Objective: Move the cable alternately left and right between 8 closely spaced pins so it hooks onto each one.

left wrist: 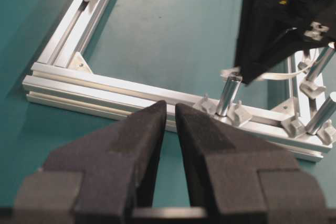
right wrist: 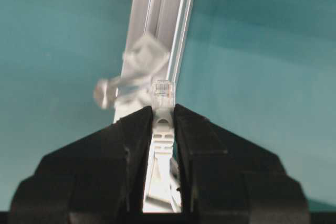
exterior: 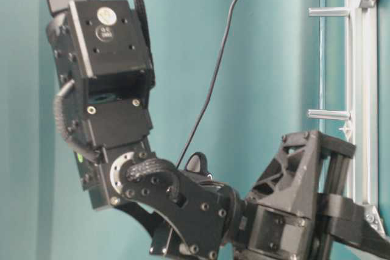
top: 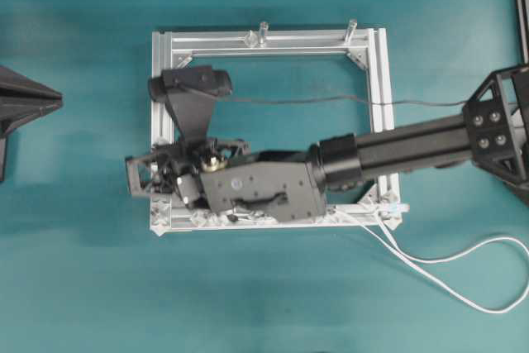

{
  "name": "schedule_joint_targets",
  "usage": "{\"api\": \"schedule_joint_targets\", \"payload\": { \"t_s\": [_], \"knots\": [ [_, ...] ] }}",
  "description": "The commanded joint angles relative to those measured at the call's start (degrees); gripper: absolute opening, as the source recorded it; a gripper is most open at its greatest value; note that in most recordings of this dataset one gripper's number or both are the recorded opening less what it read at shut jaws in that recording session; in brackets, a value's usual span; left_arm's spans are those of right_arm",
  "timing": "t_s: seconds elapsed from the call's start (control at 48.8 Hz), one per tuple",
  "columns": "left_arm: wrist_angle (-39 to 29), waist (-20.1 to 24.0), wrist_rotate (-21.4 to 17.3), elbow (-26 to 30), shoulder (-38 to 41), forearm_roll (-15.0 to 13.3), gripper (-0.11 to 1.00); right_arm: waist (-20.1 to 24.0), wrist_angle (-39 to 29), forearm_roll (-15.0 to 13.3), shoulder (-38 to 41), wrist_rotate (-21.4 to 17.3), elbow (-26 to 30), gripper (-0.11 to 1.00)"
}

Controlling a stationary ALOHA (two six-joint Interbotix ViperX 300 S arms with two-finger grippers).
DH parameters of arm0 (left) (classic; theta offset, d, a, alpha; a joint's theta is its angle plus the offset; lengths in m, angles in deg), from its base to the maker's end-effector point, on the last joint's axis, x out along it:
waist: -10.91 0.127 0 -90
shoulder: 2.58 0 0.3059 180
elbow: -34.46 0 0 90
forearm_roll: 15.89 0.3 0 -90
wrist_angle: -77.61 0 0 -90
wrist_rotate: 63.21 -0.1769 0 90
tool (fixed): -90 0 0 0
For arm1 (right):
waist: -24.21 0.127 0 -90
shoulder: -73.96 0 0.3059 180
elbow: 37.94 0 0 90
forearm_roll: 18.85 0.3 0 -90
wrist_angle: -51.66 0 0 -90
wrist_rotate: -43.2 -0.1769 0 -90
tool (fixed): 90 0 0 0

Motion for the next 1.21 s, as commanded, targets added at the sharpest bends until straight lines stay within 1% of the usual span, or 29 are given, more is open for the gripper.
{"api": "schedule_joint_targets", "payload": {
  "t_s": [0.0,0.225,0.451,0.614,1.188],
  "knots": [
    [0.5,-0.1,0.4,0.6,0.4,-0.1,0.21,1.8,-0.4,0.1,-1.5,-0.6,1.4,0.15],
    [0.5,-0.1,0.4,0.6,0.5,-0.2,0.21,4.8,-0.8,0.1,-1.4,-5.5,1.4,0.15],
    [0.5,-0.1,0.4,0.6,0.4,-0.2,0.21,6.9,-0.9,0.1,-1.1,-7.9,1.4,0.15],
    [0.5,-0.1,0.4,0.6,0.4,-0.1,0.21,7.4,-0.9,0.1,-1.1,-8.5,1.4,0.15],
    [0.5,-0.1,0.4,0.6,0.4,-0.1,0.21,7.6,-1.1,0.0,-1.1,-8.5,1.5,0.15]
  ]
}}
